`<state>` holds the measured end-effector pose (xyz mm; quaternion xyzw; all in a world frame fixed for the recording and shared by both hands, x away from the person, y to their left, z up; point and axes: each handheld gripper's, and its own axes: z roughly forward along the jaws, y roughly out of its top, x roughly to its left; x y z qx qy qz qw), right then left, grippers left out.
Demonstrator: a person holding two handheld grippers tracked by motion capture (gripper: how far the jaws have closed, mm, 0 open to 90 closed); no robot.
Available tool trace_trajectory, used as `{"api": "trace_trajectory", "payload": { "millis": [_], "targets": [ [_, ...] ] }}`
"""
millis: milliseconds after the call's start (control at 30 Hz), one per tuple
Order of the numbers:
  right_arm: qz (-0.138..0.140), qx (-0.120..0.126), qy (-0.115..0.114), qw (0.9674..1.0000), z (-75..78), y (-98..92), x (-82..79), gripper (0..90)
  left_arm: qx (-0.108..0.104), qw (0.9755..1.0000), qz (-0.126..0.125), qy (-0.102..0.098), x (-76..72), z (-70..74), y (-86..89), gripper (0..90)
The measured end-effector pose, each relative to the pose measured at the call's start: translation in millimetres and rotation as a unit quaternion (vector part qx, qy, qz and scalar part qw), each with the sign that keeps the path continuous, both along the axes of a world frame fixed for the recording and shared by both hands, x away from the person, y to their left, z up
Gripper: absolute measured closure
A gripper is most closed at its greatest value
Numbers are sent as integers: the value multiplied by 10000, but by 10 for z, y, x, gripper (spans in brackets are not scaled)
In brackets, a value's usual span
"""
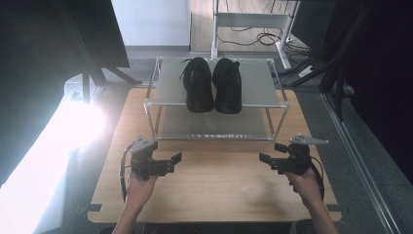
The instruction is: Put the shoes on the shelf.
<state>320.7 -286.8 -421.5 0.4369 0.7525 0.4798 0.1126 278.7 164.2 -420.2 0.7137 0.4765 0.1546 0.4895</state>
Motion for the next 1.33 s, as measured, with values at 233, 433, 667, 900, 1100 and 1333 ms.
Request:
{"api": "trace_trajectory", "payload": {
  "millis": [233,433,667,900,1100,1333],
  "targets": [
    [219,-289,117,9993,-210,102,-132,1,209,9997,28,83,-169,-225,-1,0],
    [379,-546,221,9975,-385,196,-203,0,238,9993,-26,277,-216,-465,-12,0],
    [422,-848,310,9950,-580,251,-234,0,396,9982,-80,437,-272,-662,-42,0],
    [534,-1223,284,9906,-792,314,-270,0,922,9938,-197,581,-282,-821,-148,0],
    [721,-1573,302,9845,-900,400,-282,0,1503,9856,-325,705,-280,-919,-277,0],
    [817,-1692,344,9816,-944,407,-273,0,1759,9807,-376,769,-279,-960,-355,0]
  ]
}}
